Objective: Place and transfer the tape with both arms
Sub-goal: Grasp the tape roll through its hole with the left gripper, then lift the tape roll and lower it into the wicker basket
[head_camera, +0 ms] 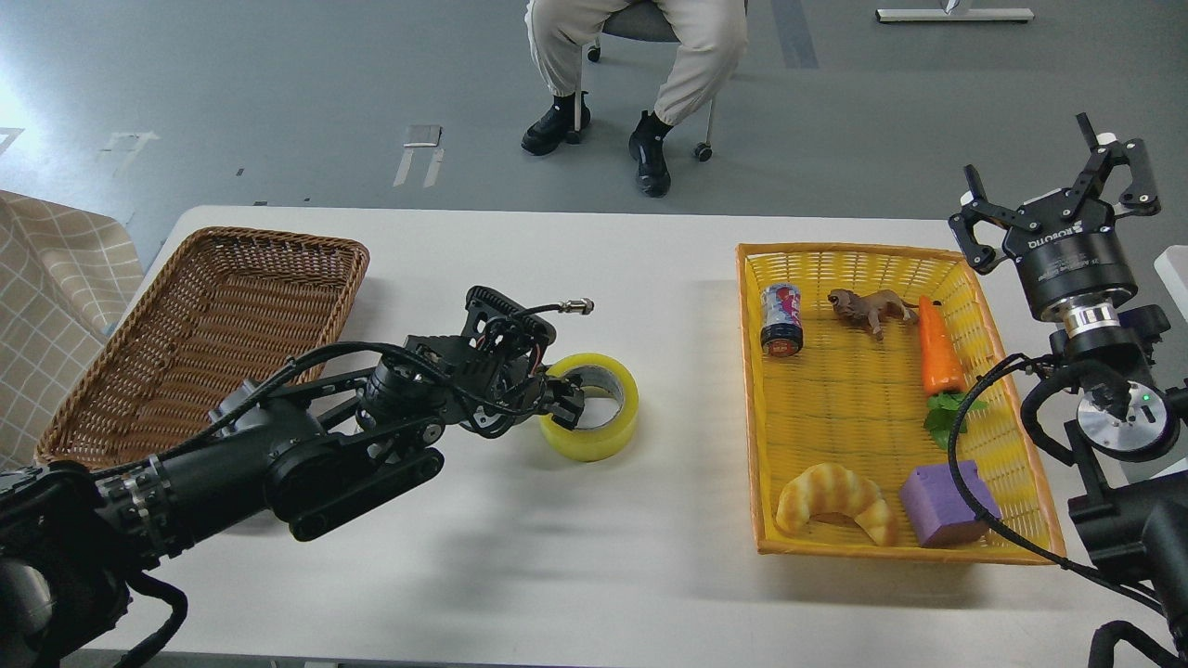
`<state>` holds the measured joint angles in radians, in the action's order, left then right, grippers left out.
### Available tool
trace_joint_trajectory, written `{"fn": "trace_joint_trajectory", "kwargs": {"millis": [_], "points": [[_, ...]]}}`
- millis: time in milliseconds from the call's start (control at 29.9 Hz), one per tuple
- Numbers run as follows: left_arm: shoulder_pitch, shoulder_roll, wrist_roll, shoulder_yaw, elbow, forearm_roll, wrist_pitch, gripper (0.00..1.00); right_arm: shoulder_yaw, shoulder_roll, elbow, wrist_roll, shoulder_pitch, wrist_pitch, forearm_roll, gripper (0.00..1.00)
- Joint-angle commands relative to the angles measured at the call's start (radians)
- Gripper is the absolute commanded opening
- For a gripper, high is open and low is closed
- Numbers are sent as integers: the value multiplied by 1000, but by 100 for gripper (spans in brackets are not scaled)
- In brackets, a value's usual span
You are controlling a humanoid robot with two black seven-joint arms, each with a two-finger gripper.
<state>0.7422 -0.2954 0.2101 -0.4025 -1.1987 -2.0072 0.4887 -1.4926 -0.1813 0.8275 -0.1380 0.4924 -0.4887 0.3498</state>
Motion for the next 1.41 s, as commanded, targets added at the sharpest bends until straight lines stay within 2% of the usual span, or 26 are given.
{"fn": "trace_joint_trajectory", "kwargs": {"millis": [0, 201, 335, 535, 870, 1004, 1372], "points": [[32, -37, 0, -4, -44, 5, 0, 0, 0, 6, 4, 0, 1, 0, 0, 100], [129, -162, 0, -7, -143, 70, 0, 0, 0, 10, 4, 0, 0, 0, 0, 100], [219, -261, -17, -6, -142, 166, 0, 0, 0, 20, 5, 0, 2, 0, 0, 100], [292, -387, -49, 1, -125, 246, 0, 0, 2, 32, 2, 0, 2, 0, 0, 100], [276, -539, -106, 13, -19, 254, 0, 0, 2, 52, -1, 0, 2, 0, 0, 100], [221, -603, -123, 11, 16, 292, 0, 0, 2, 51, -2, 0, 2, 0, 0, 100], [115, -642, -161, 13, 125, 295, 0, 0, 3, 60, -1, 0, 0, 0, 0, 100]]}}
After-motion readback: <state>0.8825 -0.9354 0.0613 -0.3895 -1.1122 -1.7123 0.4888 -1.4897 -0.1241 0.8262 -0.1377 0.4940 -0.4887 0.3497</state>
